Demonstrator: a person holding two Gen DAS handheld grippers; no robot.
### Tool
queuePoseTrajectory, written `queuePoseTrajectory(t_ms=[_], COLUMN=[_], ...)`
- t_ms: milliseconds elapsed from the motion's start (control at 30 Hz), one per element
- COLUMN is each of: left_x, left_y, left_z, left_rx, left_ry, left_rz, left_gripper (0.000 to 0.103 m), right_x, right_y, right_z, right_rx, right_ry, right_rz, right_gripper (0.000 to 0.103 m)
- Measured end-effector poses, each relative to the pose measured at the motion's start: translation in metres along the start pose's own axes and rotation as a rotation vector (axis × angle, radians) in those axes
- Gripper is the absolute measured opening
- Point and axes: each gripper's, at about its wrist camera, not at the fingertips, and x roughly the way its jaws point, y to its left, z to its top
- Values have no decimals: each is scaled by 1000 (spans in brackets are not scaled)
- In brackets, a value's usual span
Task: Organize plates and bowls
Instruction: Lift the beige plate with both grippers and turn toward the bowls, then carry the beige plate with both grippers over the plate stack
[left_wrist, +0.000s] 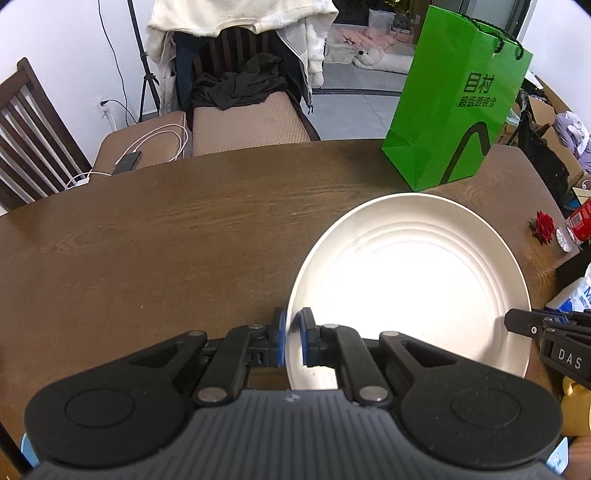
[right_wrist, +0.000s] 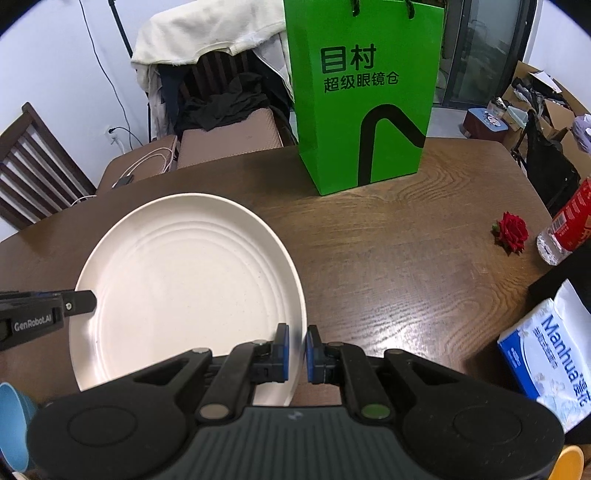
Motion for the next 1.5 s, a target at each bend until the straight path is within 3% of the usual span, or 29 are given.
queuePoseTrajectory(t_ms=[767,1500], left_x=[-56,-117], left_y=[21,52], left_z=[-62,-133], left_rx=[-46,-127], left_ry=[-19,-32], left_rz=[20,91], left_gripper=[9,9], right_x=[-53,-92], right_y=[27,67], right_z=[-52,-98], right_rx=[-54,-153], right_ry=[-12,-13], right_rz=[6,62], right_gripper=[8,9])
